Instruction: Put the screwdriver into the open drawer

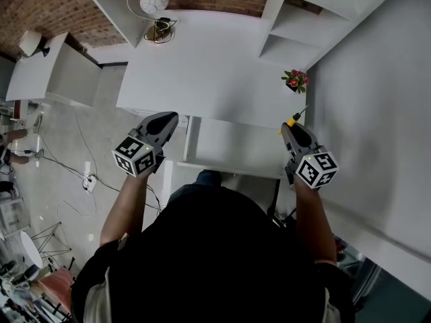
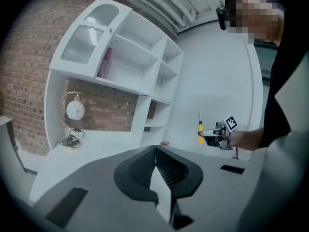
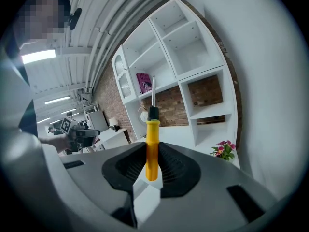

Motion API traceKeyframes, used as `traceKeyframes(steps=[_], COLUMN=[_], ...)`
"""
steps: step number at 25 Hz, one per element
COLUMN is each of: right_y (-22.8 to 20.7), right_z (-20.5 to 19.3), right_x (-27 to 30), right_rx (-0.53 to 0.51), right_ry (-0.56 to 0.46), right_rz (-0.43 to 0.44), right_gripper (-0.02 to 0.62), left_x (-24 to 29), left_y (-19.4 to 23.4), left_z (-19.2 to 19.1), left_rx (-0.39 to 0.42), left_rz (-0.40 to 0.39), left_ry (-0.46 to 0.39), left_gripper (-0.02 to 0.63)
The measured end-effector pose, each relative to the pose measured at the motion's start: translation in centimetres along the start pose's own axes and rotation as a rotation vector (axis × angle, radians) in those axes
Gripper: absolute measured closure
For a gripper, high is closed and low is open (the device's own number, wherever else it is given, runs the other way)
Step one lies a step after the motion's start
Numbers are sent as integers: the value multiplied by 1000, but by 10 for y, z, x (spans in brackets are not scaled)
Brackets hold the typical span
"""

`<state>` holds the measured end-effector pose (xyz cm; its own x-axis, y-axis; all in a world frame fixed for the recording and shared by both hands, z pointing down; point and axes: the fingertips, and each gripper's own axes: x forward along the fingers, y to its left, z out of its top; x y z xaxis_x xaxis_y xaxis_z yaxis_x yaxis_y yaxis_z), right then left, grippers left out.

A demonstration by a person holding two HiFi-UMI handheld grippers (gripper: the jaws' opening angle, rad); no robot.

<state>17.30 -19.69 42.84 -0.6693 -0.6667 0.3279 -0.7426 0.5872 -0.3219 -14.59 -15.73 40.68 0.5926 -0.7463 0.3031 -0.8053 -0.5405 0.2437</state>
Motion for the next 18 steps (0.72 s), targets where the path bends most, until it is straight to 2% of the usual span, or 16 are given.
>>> traceKeyframes(steps=[10,18], right_y=[-4,-10], right_z=[-23,-54], right_x=[36,49], right_rx=[-11,-42], right_ry=[81,154], right_rz=[-8,-14], right_gripper=[511,511], left_x=[5,13], left_y=[26,28], left_z=[-7,-17], left_rx=[-24,-34], left_rz=[2,-6], left_ry=[12,19], left_gripper=[589,589])
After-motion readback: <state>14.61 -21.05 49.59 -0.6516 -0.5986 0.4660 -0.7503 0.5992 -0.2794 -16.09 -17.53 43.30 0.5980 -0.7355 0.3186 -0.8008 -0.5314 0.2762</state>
